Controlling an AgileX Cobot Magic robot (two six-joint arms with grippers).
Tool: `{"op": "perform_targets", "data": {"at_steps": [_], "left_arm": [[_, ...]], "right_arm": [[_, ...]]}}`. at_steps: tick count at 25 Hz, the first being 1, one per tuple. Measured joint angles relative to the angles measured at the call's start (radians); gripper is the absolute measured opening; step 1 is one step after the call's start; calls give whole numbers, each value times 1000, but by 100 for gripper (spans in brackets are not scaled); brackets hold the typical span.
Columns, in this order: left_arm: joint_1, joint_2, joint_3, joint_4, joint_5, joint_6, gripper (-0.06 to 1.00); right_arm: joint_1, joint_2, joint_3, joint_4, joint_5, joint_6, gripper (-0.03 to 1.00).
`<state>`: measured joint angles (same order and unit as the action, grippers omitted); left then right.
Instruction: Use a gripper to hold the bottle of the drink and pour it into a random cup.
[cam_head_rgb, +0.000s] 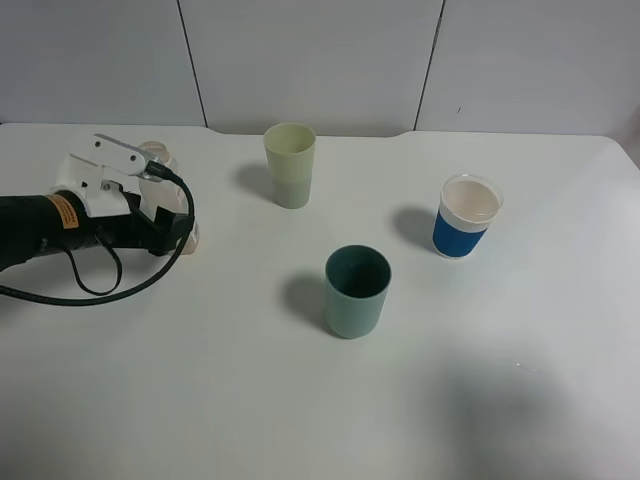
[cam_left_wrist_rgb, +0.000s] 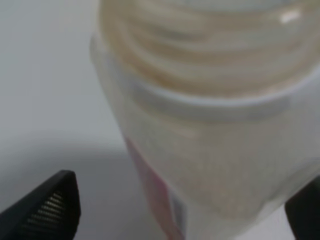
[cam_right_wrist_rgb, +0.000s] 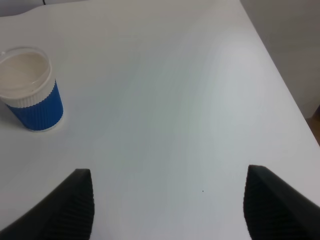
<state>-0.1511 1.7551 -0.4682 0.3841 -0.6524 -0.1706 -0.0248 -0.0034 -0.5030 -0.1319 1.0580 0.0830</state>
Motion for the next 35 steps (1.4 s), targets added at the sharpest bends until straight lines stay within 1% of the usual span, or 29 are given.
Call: {"op": "perform_targets", "data": {"at_steps": [2,6,12,15,19,22,28,35], "left_arm": [[0,-3,1,0,28,-27,82],[-9,-56,2,0,126,-67,82],[-49,-214,3,0,276,-71,82],[-69,-309,4,-19,395,-71,82],[-72,-446,4,-89,585,-70,82],[-72,-550,4,-102,714,-68,82],[-72,-785,2,-105,876,-67,82],[-72,-1088,2,-105,1014,-51,82]], "right_arm": [[0,0,0,0,0,0,63],[0,0,0,0,0,0,63],[0,0,0,0,0,0,63],[0,0,0,0,0,0,63],[0,0,0,0,0,0,63],[0,0,0,0,0,0,63],[0,0,0,0,0,0,63],[0,0,0,0,0,0,63]]}}
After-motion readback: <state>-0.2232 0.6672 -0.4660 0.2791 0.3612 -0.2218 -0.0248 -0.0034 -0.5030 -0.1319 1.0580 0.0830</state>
